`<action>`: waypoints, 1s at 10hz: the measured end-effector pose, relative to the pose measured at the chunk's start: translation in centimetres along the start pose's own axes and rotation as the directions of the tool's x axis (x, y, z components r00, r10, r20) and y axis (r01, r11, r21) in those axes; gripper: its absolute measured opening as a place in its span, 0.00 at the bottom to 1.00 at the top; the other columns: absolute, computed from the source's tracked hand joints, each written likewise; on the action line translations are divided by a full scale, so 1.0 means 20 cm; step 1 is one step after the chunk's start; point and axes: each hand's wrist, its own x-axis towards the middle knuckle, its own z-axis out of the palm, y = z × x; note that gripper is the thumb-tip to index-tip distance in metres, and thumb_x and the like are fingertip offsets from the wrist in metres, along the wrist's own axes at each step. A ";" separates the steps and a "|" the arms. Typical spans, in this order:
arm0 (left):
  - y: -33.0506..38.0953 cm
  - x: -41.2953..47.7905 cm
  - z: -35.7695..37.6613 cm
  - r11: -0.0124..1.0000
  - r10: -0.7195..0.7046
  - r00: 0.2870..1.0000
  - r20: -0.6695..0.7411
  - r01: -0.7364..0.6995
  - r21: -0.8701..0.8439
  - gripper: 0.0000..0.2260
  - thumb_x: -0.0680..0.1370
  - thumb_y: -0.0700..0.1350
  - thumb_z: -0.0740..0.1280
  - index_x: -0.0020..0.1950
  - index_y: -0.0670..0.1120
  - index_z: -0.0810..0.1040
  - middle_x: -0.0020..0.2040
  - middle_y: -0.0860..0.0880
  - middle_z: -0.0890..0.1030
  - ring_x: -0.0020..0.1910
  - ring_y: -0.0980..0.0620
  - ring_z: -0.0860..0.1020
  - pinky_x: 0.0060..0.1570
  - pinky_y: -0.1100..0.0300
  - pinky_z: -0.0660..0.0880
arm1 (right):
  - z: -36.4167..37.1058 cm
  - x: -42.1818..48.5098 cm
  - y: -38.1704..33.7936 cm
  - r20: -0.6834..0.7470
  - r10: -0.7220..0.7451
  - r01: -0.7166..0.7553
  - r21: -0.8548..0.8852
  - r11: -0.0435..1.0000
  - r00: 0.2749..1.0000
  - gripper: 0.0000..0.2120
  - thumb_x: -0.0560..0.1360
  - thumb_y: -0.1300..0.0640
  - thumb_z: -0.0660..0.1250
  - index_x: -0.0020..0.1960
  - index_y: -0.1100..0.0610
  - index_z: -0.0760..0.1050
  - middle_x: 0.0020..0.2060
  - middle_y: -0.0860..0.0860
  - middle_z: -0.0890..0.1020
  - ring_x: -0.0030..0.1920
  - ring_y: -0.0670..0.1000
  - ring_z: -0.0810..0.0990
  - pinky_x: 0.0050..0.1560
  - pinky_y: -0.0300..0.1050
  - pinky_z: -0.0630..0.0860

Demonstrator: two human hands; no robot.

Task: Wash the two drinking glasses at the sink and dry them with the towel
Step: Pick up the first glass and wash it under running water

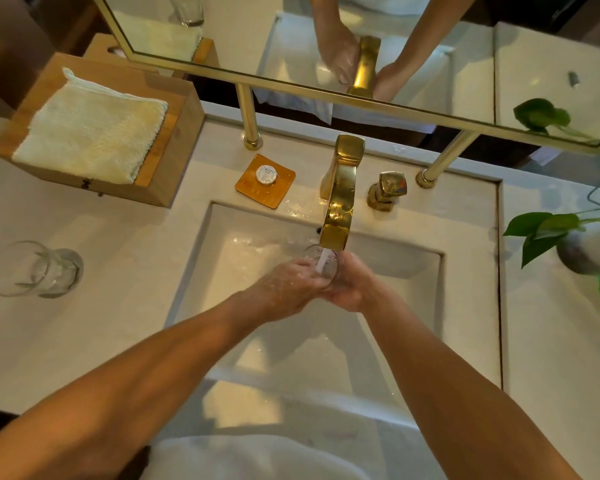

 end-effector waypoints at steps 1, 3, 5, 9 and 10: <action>0.05 0.00 -0.10 0.913 -0.271 0.962 0.028 0.267 -0.308 0.07 0.77 0.37 0.70 0.55 0.43 0.80 0.47 0.46 0.82 0.48 0.47 0.81 0.50 0.56 0.79 | 0.06 0.01 0.03 -0.085 -0.055 0.064 0.097 0.993 0.995 0.13 0.81 0.48 0.63 0.51 0.58 0.77 0.37 0.57 0.84 0.34 0.53 0.83 0.34 0.46 0.79; 0.15 0.22 -0.17 -0.639 -0.685 0.379 0.622 0.098 -0.763 0.08 0.78 0.39 0.68 0.38 0.42 0.75 0.34 0.45 0.75 0.35 0.50 0.75 0.41 0.55 0.76 | 0.10 0.05 0.07 -0.251 -0.251 0.271 0.050 0.961 0.935 0.09 0.84 0.58 0.58 0.55 0.57 0.76 0.43 0.55 0.83 0.41 0.53 0.82 0.40 0.45 0.78; 0.11 0.10 -0.04 0.924 -0.352 0.932 -0.091 0.331 -0.191 0.07 0.81 0.44 0.63 0.46 0.44 0.77 0.41 0.46 0.79 0.40 0.49 0.77 0.48 0.56 0.75 | 0.04 0.01 0.00 -0.150 -0.177 0.183 0.026 0.983 0.973 0.16 0.83 0.47 0.58 0.54 0.58 0.78 0.43 0.56 0.82 0.42 0.53 0.82 0.39 0.45 0.79; 0.15 0.18 -0.11 0.399 -0.812 0.574 0.104 0.676 -0.619 0.08 0.80 0.44 0.66 0.41 0.44 0.78 0.38 0.46 0.77 0.37 0.50 0.77 0.36 0.61 0.75 | 0.06 0.06 0.04 -0.241 -0.193 0.193 -0.020 0.981 0.951 0.11 0.83 0.54 0.60 0.58 0.59 0.76 0.37 0.55 0.84 0.35 0.52 0.82 0.33 0.44 0.78; 0.07 0.04 -0.02 0.986 -0.161 0.985 -0.060 0.163 0.022 0.08 0.80 0.41 0.65 0.59 0.42 0.76 0.44 0.45 0.80 0.43 0.48 0.77 0.49 0.55 0.79 | 0.02 0.06 0.01 -0.159 -0.139 0.155 0.090 0.984 0.977 0.19 0.82 0.45 0.59 0.58 0.59 0.78 0.43 0.57 0.85 0.41 0.55 0.84 0.37 0.46 0.80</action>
